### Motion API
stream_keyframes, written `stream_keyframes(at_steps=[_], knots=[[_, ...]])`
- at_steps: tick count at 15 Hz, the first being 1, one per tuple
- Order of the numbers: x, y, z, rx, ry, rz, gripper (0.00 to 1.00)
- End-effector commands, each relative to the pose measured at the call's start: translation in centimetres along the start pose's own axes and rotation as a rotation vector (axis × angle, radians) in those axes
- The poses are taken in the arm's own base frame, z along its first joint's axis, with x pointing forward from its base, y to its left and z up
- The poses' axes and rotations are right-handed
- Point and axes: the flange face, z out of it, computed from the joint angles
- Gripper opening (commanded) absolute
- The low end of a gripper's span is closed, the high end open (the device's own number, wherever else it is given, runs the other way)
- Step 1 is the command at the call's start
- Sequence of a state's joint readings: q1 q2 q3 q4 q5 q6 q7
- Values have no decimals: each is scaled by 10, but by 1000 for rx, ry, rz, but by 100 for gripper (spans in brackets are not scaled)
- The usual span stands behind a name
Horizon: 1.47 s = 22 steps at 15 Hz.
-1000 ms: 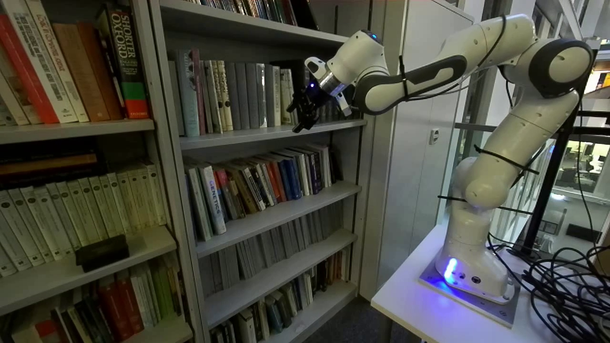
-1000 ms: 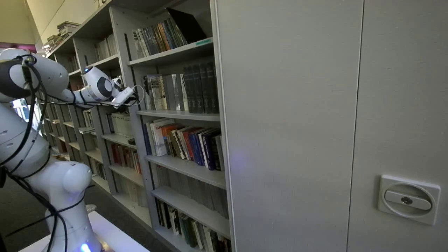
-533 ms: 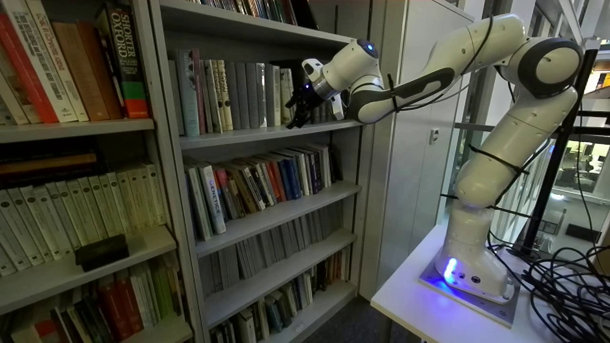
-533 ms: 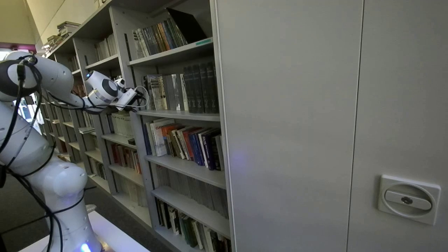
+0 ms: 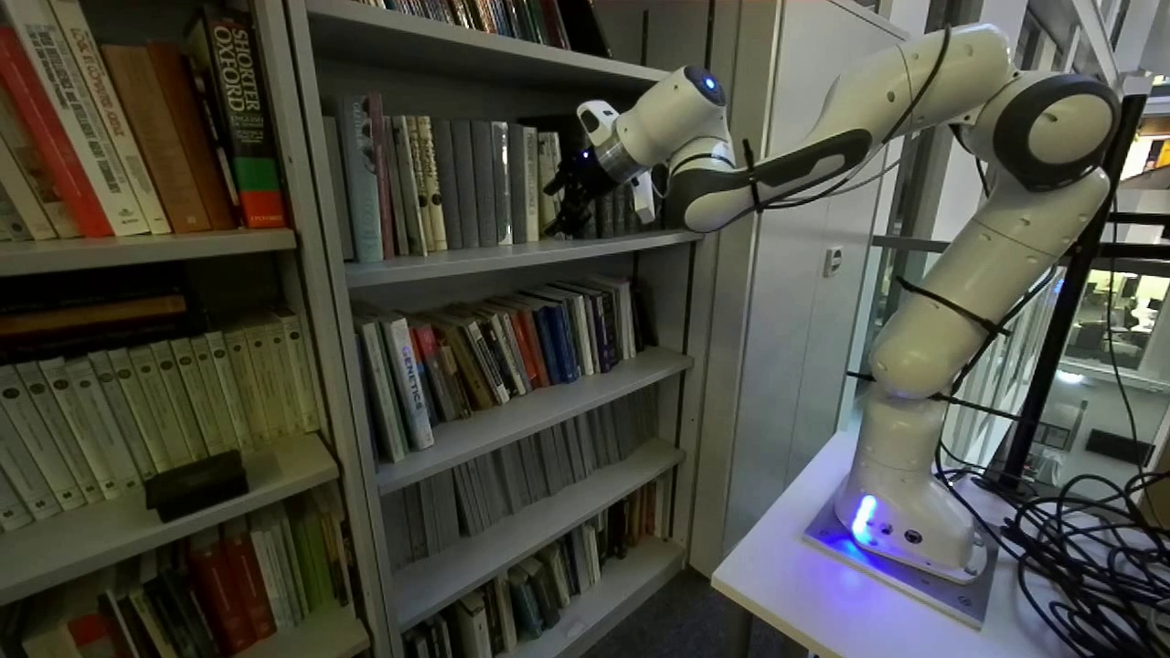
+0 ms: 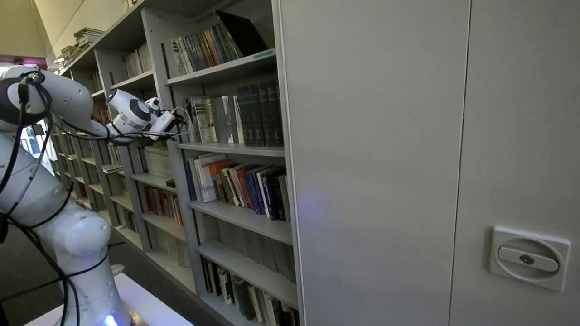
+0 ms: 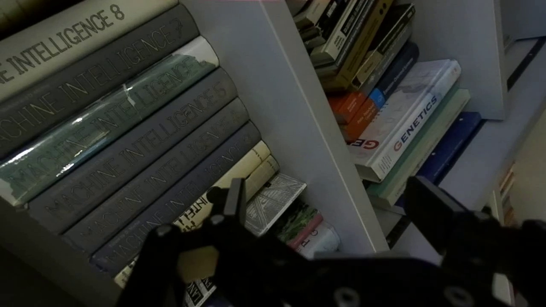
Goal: Move the thin white book to the right
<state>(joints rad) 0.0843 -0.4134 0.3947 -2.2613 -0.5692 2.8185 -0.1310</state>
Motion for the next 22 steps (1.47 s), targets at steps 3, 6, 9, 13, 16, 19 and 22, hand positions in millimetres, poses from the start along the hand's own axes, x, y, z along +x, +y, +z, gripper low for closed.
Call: stream_keyframes(at_steps=[3, 6, 9, 13, 16, 19, 22], knots=[[3, 8, -3, -181, -11, 11, 100], [2, 6, 2, -259, -30, 53, 100], [4, 2, 6, -301, -33, 88, 100], [5, -7, 17, -257, -26, 183, 100], [6, -11, 22, -216, 6, 260, 100], [8, -15, 24, -196, 46, 323, 100], [13, -19, 21, -157, 108, 411, 100]])
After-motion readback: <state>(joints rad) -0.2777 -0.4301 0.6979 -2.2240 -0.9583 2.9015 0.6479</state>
